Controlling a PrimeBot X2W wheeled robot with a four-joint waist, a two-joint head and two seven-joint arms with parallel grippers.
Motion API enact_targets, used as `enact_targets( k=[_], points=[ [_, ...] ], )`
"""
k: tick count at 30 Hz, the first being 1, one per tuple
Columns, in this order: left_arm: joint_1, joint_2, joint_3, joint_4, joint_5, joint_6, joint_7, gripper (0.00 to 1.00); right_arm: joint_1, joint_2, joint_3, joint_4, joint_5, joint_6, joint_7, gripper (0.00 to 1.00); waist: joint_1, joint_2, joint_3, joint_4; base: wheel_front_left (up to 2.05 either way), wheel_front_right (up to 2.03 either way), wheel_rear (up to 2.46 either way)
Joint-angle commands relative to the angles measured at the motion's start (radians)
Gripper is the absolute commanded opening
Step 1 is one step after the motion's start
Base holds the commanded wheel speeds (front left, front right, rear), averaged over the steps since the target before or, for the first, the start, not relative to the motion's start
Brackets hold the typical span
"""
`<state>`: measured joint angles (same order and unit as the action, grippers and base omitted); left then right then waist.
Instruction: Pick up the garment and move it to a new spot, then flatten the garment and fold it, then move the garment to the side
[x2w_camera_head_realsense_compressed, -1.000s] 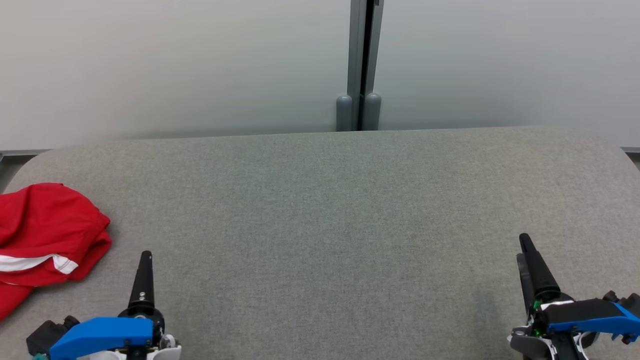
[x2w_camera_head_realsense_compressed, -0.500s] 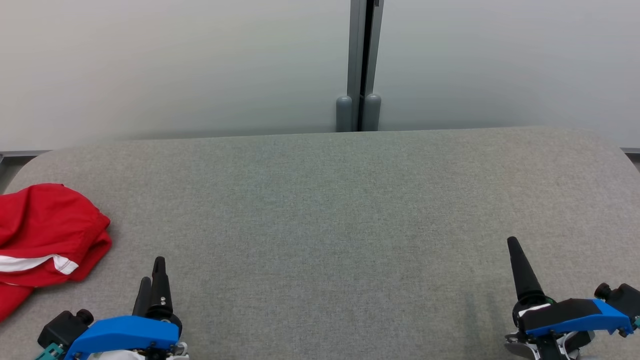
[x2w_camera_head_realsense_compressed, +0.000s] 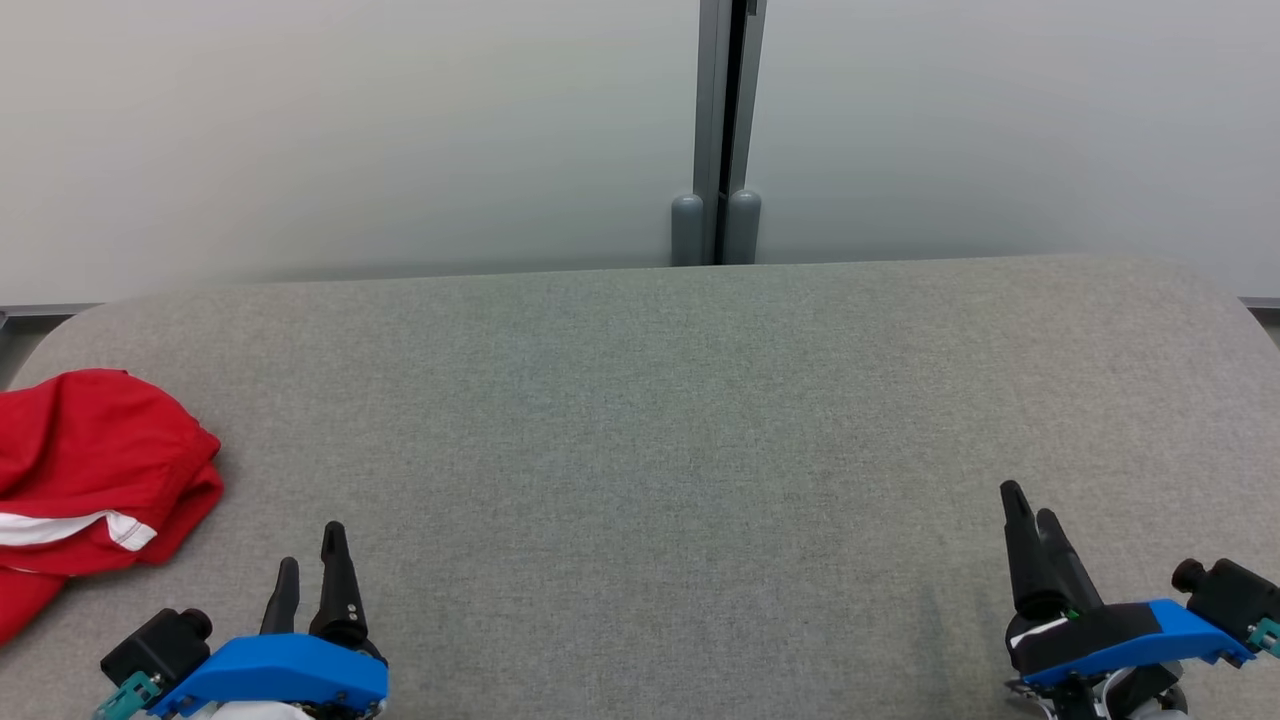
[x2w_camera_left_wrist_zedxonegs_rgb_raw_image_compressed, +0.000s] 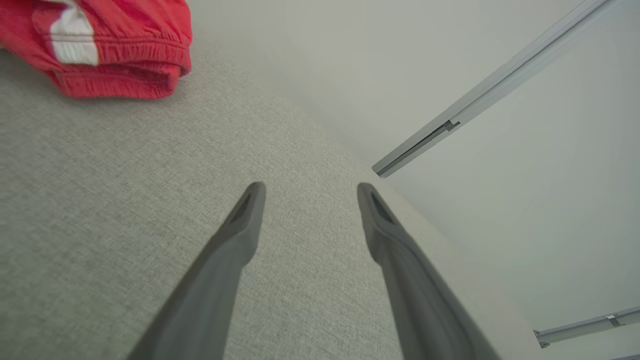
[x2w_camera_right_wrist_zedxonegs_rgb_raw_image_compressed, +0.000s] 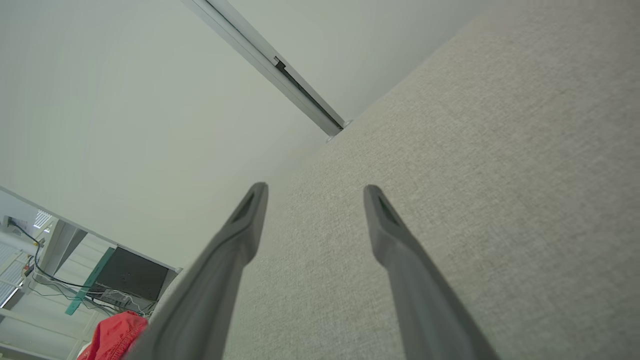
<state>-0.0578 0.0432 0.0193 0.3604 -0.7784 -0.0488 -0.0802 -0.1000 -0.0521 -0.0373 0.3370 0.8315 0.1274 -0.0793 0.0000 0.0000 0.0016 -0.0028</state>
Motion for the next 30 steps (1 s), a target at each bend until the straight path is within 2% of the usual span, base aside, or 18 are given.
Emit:
enact_targets(
  k=[1,17,30],
  points=[
    [-0.007,0.01,-0.005,-0.005,0.034,0.006,-0.01,1.0,-0.021,-0.003,0.001,-0.006,-0.037,0.003,-0.01,1.0,0.0,0.0,-0.001,0.0,0.0,0.0,0.0],
    [0.012,0.01,-0.035,0.008,0.22,0.04,-0.058,1.0,-0.009,0.002,-0.004,0.025,-0.243,0.004,-0.059,1.0,0.0,0.0,0.0,0.007,0.0,0.0,0.0],
    [0.014,0.01,-0.055,0.013,0.368,0.065,-0.092,1.0,-0.003,0.003,-0.023,-0.004,-0.4,0.003,-0.092,1.0,0.0,0.0,0.001,0.01,0.0,0.0,0.0]
  ],
)
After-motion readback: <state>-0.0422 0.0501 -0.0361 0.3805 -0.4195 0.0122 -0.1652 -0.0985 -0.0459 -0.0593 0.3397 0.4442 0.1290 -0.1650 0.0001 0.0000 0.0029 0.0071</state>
